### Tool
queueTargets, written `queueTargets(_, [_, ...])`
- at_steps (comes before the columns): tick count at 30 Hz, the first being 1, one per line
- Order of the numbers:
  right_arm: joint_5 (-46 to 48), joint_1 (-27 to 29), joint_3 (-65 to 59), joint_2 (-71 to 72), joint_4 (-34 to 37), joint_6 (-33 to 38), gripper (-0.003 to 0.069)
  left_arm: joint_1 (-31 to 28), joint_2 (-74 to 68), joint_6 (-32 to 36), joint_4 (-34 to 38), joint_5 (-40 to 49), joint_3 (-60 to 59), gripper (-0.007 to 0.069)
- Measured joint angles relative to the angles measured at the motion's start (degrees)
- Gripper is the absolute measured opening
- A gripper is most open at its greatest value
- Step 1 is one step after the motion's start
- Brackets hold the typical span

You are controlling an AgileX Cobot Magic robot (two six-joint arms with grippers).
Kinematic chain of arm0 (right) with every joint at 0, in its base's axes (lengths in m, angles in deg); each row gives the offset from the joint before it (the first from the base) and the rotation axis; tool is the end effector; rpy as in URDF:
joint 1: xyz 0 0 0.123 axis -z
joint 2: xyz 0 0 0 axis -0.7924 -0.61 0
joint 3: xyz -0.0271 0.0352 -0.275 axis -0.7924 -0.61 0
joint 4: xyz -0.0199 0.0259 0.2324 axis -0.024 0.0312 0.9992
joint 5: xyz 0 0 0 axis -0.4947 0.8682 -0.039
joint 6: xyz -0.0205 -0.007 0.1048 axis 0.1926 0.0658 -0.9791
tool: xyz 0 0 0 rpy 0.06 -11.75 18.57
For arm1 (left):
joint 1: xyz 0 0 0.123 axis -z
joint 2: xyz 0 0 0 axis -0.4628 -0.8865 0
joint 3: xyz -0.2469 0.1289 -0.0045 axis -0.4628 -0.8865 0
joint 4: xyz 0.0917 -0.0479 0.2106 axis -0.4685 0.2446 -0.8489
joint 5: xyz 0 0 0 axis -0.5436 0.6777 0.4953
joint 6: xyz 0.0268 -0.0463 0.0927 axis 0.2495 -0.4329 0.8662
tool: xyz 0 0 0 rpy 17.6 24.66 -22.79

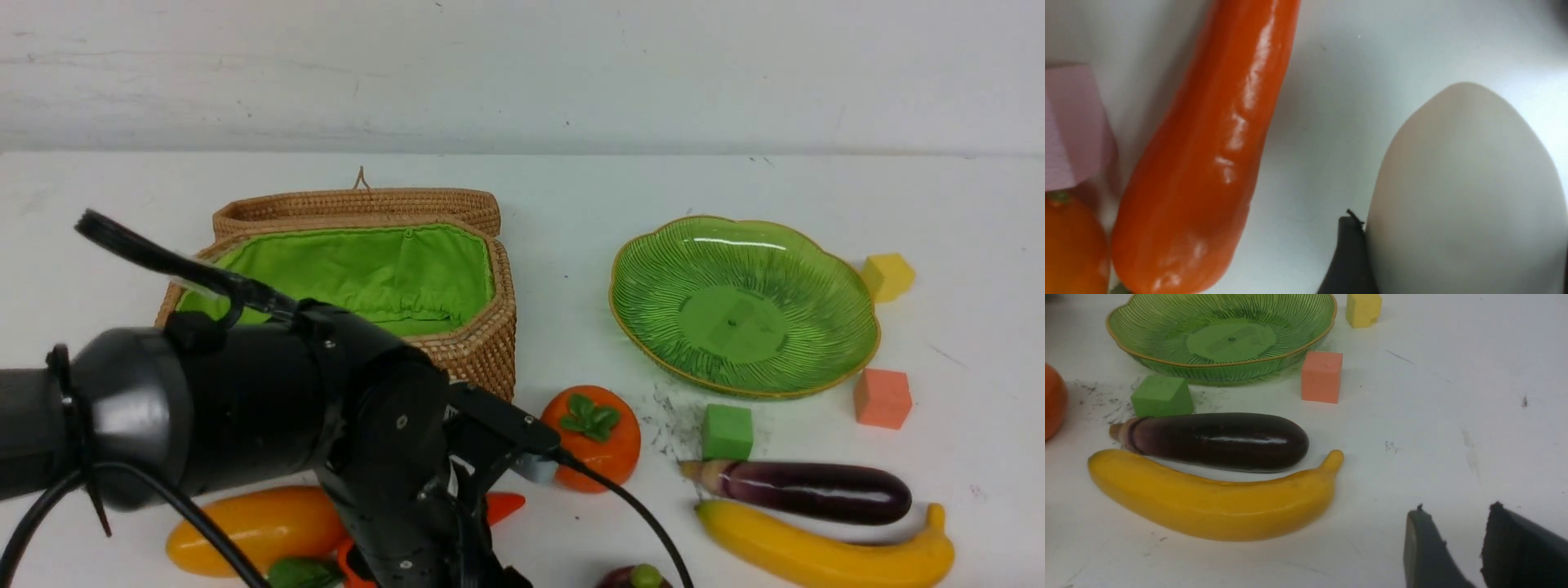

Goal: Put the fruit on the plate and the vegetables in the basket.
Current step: Take a daikon with your left arm and place it on the basket on the left.

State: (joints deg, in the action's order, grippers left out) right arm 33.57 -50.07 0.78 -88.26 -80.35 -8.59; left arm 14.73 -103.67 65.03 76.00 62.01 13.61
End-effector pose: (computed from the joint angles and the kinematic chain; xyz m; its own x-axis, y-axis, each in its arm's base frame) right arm 0.0565 -0.0011 0.1695 -0.3019 -0.0073 -0.9533 0.0239 0.9996 -0.0152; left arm 0.2128 -0.2053 0.1870 -0.7643 0.6074 -0.2167 0.6354 0.7667 -0.0920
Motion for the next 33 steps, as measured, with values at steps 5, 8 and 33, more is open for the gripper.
queueTargets(5, [0.0, 0.0, 0.0, 0.0, 0.0, 0.0, 0.0242, 0.0, 0.5, 0.0, 0.0, 0.5, 0.0, 0.0531])
queueTargets(8, [0.0, 0.0, 0.0, 0.0, 0.0, 0.0, 0.0242, 0.0, 1.8, 0.0, 0.0, 1.0, 0.0, 0.0531])
queueTargets(33, [0.0, 0.0, 0.0, 0.0, 0.0, 0.0, 0.0242, -1.0, 11.3, -1.6, -10.0, 13.6, 12.9, 0.0531])
